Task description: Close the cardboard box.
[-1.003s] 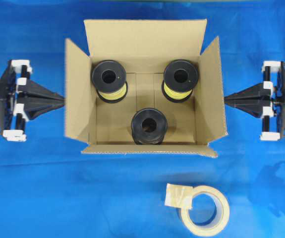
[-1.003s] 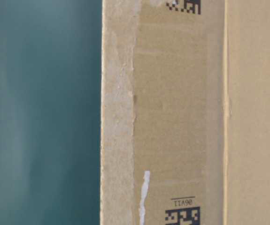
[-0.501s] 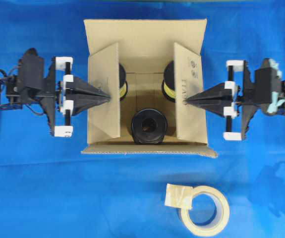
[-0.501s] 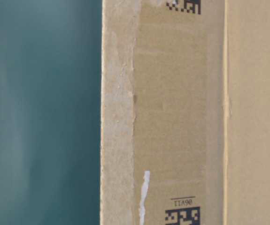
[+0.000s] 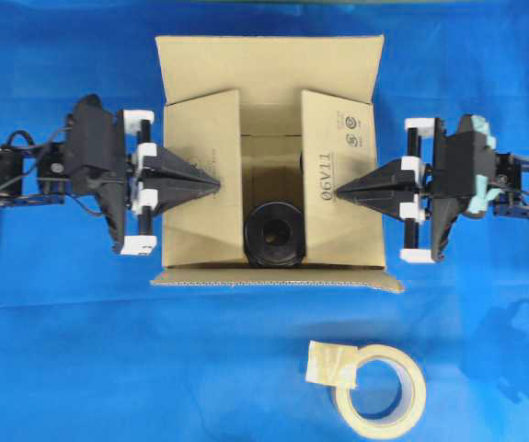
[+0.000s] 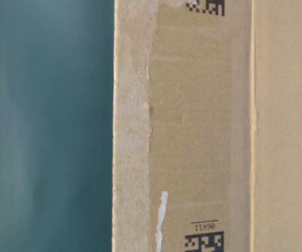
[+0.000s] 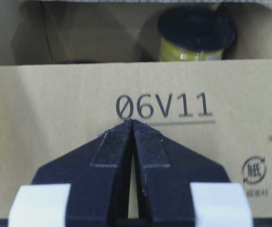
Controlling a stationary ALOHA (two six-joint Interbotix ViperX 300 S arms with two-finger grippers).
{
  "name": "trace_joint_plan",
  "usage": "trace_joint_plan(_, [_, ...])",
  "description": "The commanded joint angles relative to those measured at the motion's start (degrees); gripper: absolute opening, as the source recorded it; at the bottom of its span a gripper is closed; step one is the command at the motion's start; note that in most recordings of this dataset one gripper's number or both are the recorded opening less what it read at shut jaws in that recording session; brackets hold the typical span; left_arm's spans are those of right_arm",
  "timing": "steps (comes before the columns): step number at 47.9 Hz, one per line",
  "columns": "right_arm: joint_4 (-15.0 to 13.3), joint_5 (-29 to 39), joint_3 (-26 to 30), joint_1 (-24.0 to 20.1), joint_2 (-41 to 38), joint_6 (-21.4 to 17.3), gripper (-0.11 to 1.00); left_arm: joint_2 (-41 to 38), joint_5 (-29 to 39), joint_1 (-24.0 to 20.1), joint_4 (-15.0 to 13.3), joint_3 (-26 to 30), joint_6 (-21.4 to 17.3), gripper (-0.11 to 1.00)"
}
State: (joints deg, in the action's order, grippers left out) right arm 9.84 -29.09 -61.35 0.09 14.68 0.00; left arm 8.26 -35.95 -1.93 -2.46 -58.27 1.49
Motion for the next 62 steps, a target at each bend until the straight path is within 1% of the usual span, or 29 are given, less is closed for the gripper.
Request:
trace_joint_plan(1, [0.35,0.09,0.88,0.00,-0.88,-0.35,0.00,-2.29,-0.26,-0.18,-0.09,1.41,0.53,0.00])
trace_joint_plan(10, [1.05,0.09,0.79,0.00,-1.58,-0.44,0.00,-4.48,-0.26,-0.09,-0.18,2.90,1.23,0.00])
trace_joint_plan(17, [0.97,0.00,1.14,0.00,-1.85,-0.44,0.00,-5.71,-0.62,-0.79,-0.18,5.19,0.18,0.00])
trace_joint_plan(27, [0.97,-0.09,2.02,0.00,-2.81,-0.35,0.00,-8.96,-1.58,-4.13,0.09,11.60,-1.41,0.00])
trace_joint_plan(34, [0.97,-0.09,2.37,0.00,-3.25,-0.35,0.00,-11.95,-0.97,-6.86,0.09,16.61,-2.99,0.00])
trace_joint_plan(40, [0.97,-0.09,2.55,0.00,-3.43,-0.35,0.00,-14.06,0.09,-8.96,0.18,19.78,-4.22,0.00])
trace_joint_plan(47, [1.05,-0.09,2.55,0.00,-3.60,-0.35,0.00,-16.26,1.58,-11.34,0.26,23.12,-4.66,0.00])
trace_joint_plan(56, [1.05,-0.26,2.64,0.00,-3.87,-0.35,0.00,-17.67,2.37,-12.22,0.44,25.66,-4.75,0.00])
trace_joint_plan(62, [1.05,-0.26,2.72,0.00,-4.04,-0.35,0.00,-18.11,2.46,-12.30,0.53,26.19,-4.75,0.00])
